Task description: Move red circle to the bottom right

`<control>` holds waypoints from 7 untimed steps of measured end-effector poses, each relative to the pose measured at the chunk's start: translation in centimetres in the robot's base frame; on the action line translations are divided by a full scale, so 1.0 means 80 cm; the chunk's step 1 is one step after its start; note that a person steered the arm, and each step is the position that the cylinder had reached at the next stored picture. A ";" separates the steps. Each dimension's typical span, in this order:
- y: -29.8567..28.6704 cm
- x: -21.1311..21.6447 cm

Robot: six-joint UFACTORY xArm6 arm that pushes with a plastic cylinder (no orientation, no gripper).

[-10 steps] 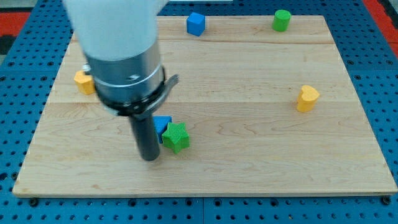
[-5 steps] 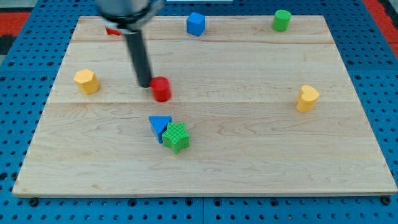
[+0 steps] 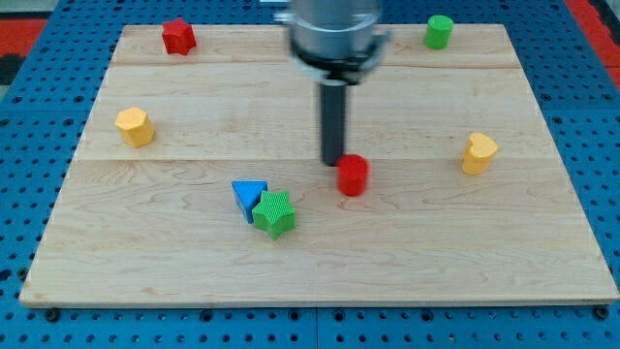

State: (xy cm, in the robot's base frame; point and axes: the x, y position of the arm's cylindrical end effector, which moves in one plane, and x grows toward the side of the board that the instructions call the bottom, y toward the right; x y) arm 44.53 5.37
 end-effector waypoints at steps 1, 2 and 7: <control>0.043 0.025; -0.008 0.031; 0.026 0.065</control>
State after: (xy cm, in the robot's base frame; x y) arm 49.69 7.43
